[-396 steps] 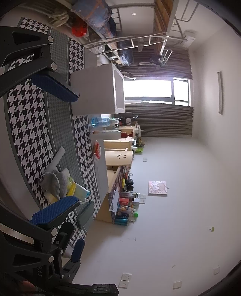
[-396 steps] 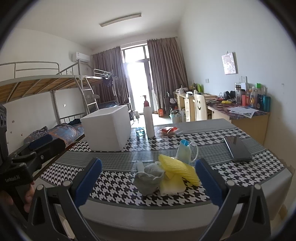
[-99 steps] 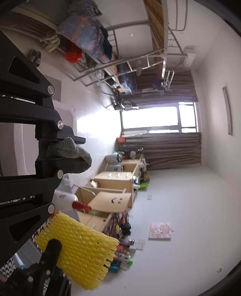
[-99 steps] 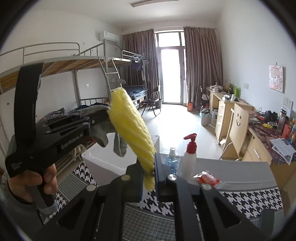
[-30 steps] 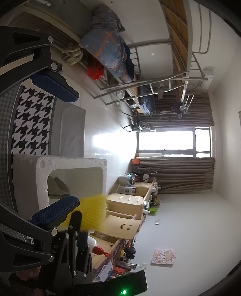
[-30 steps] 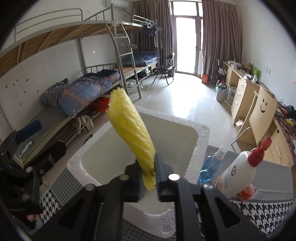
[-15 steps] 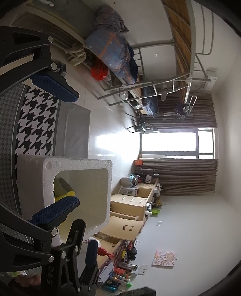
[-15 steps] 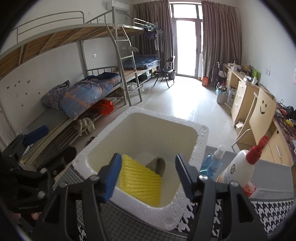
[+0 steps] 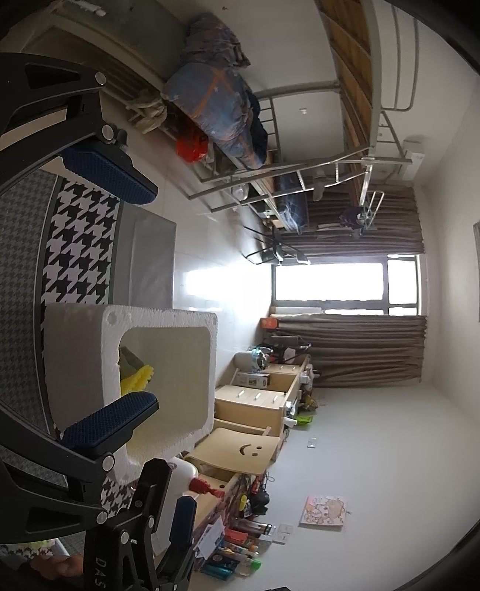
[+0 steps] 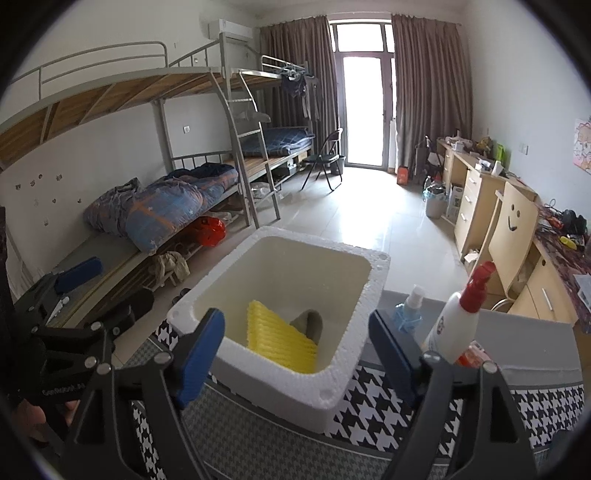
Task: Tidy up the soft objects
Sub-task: 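Lower the yellow foam sleeve into the box and open the right tool, then move both tools back to the table toward the white cloth and mask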
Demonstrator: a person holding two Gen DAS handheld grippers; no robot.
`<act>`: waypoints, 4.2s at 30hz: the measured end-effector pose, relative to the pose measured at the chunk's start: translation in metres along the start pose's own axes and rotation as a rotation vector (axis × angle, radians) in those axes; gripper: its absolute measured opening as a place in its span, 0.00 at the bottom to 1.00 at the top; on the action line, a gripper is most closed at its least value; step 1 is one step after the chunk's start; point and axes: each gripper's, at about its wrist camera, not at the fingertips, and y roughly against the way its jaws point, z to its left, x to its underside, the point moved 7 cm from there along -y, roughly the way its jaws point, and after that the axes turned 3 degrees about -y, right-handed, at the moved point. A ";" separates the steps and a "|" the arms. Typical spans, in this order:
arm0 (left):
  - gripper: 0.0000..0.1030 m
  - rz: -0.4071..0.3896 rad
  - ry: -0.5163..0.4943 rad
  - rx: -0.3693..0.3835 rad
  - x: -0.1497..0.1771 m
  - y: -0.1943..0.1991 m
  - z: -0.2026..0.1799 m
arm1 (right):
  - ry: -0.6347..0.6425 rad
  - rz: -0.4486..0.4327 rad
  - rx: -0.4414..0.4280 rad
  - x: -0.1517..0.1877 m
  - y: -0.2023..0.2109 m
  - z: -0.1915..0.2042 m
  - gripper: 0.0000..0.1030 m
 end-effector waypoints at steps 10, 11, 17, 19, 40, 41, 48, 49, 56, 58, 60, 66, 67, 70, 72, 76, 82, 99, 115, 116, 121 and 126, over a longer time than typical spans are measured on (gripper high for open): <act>0.99 -0.016 -0.008 0.026 0.002 0.019 -0.011 | -0.005 -0.043 0.019 0.009 0.025 0.001 0.82; 0.99 -0.017 -0.006 0.026 0.001 0.020 -0.011 | -0.002 -0.047 0.022 0.010 0.027 0.001 0.86; 0.99 -0.020 -0.006 0.037 0.005 0.028 -0.016 | -0.003 -0.082 0.027 0.016 0.043 0.000 0.94; 0.99 -0.019 -0.006 0.042 0.006 0.031 -0.017 | 0.001 -0.090 0.026 0.019 0.048 0.000 0.94; 0.99 -0.063 -0.020 0.085 0.021 0.067 -0.047 | -0.011 -0.166 0.047 0.047 0.097 -0.005 0.94; 0.99 -0.065 -0.020 0.084 0.021 0.068 -0.048 | -0.015 -0.169 0.046 0.050 0.099 -0.006 0.94; 0.99 -0.069 -0.026 0.050 0.030 0.073 -0.060 | -0.011 -0.187 0.063 0.063 0.112 -0.008 0.94; 0.99 -0.067 -0.029 0.055 0.032 0.073 -0.063 | -0.009 -0.191 0.069 0.064 0.113 -0.008 0.94; 0.99 -0.073 -0.056 0.088 0.041 0.081 -0.079 | -0.045 -0.205 0.085 0.074 0.123 -0.018 0.94; 0.99 -0.080 -0.053 0.096 0.042 0.084 -0.079 | -0.039 -0.213 0.104 0.078 0.127 -0.019 0.94; 0.99 -0.084 -0.050 0.117 0.044 0.087 -0.081 | -0.038 -0.216 0.109 0.082 0.129 -0.019 0.94; 0.99 -0.100 -0.043 0.137 0.048 0.095 -0.087 | -0.044 -0.224 0.117 0.092 0.139 -0.020 0.94; 0.99 -0.101 -0.044 0.141 0.049 0.096 -0.089 | -0.046 -0.225 0.117 0.092 0.140 -0.021 0.94; 0.99 -0.106 -0.046 0.149 0.052 0.100 -0.093 | -0.048 -0.230 0.118 0.097 0.144 -0.021 0.94; 0.99 -0.110 -0.055 0.151 0.054 0.102 -0.097 | -0.051 -0.232 0.119 0.099 0.146 -0.023 0.94; 0.99 -0.115 -0.042 0.164 0.057 0.103 -0.099 | -0.058 -0.234 0.119 0.105 0.150 -0.024 0.94; 0.99 -0.121 -0.039 0.184 0.064 0.108 -0.107 | -0.060 -0.242 0.132 0.112 0.156 -0.028 0.94; 0.99 -0.135 -0.050 0.236 0.080 0.115 -0.125 | -0.103 -0.252 0.174 0.133 0.168 -0.043 0.94; 0.99 -0.113 -0.073 0.307 0.092 0.112 -0.150 | -0.139 -0.246 0.230 0.150 0.175 -0.063 0.94; 0.99 -0.111 -0.075 0.310 0.092 0.112 -0.152 | -0.142 -0.243 0.233 0.151 0.175 -0.065 0.94; 0.99 -0.088 -0.088 0.328 0.096 0.109 -0.162 | -0.157 -0.237 0.245 0.157 0.176 -0.073 0.94; 0.99 -0.068 -0.092 0.341 0.100 0.104 -0.171 | -0.158 -0.232 0.263 0.162 0.177 -0.082 0.94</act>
